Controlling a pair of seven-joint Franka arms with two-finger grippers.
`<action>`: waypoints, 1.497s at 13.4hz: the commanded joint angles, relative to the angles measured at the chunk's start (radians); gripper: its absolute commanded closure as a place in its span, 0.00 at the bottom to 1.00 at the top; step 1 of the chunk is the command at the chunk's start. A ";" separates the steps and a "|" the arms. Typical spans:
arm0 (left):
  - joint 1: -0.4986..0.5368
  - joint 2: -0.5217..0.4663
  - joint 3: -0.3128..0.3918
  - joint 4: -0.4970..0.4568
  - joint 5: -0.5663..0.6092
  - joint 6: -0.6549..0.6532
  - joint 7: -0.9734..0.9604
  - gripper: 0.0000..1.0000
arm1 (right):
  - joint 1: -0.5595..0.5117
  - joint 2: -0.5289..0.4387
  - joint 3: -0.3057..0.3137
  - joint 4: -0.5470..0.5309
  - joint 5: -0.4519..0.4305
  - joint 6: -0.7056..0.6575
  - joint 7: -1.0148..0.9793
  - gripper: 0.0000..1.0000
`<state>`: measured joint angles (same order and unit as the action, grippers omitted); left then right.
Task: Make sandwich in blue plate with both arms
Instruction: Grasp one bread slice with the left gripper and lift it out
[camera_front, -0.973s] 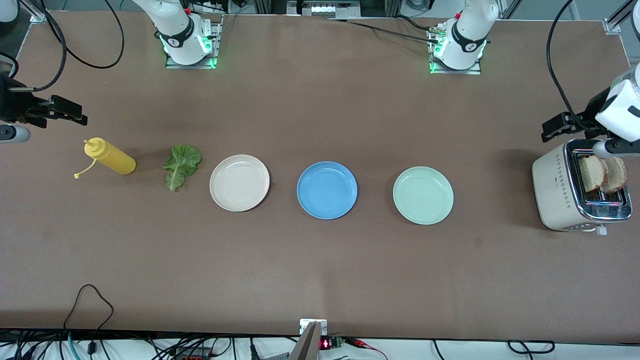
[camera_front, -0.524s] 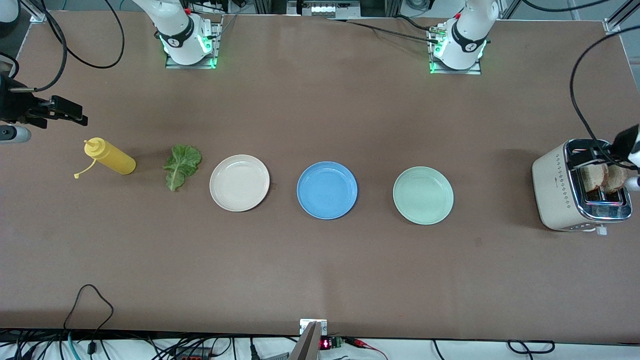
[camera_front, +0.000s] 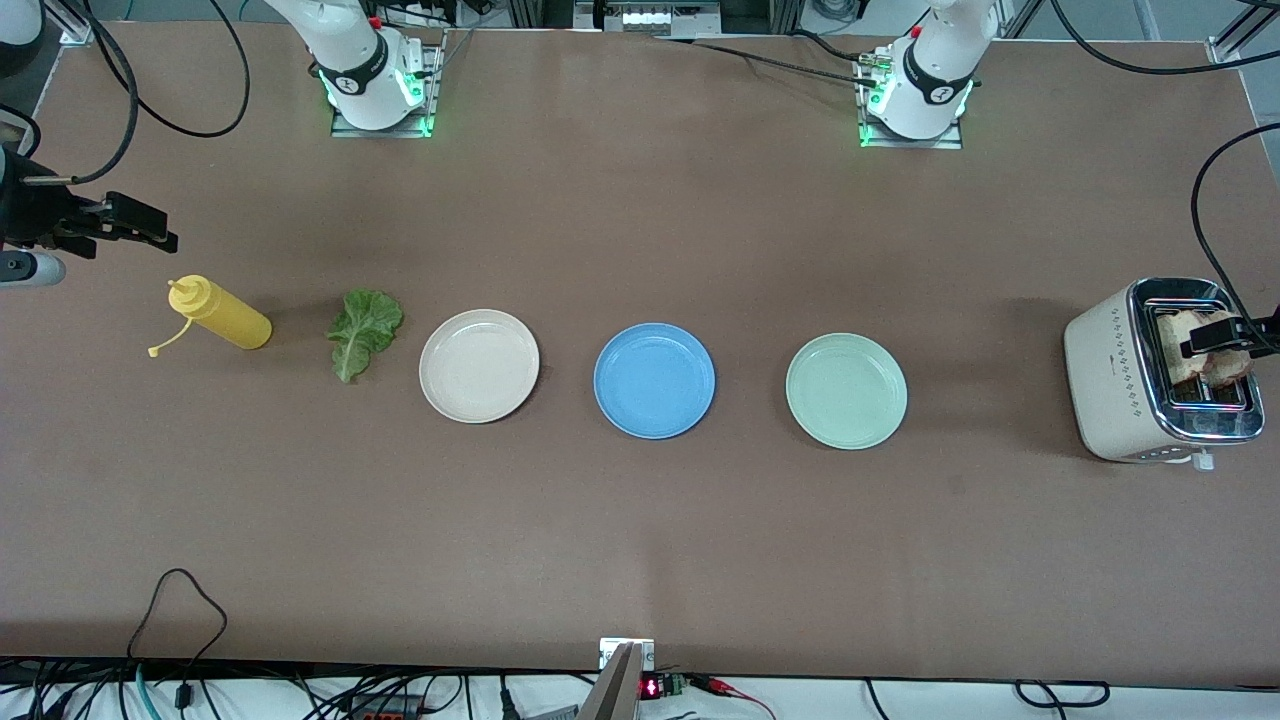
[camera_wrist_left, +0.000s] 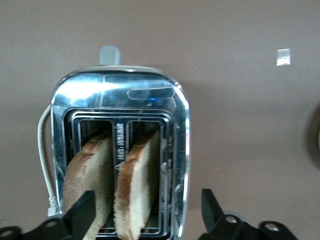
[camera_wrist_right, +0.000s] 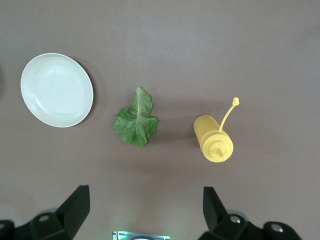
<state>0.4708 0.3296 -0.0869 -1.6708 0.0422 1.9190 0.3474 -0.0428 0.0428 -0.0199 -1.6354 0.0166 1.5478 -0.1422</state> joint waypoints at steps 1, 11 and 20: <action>0.017 0.023 -0.007 -0.007 -0.011 0.003 0.028 0.09 | 0.007 -0.017 0.001 -0.020 -0.009 0.011 -0.004 0.00; 0.035 0.054 -0.007 -0.024 -0.011 -0.063 0.030 0.98 | 0.006 -0.015 0.000 -0.020 -0.009 0.006 0.007 0.00; -0.012 0.008 -0.173 0.339 -0.025 -0.552 0.007 0.99 | 0.007 -0.011 0.000 -0.018 -0.009 0.000 0.032 0.00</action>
<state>0.4773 0.3292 -0.1874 -1.4045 0.0381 1.4598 0.3556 -0.0376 0.0446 -0.0207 -1.6393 0.0156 1.5472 -0.1379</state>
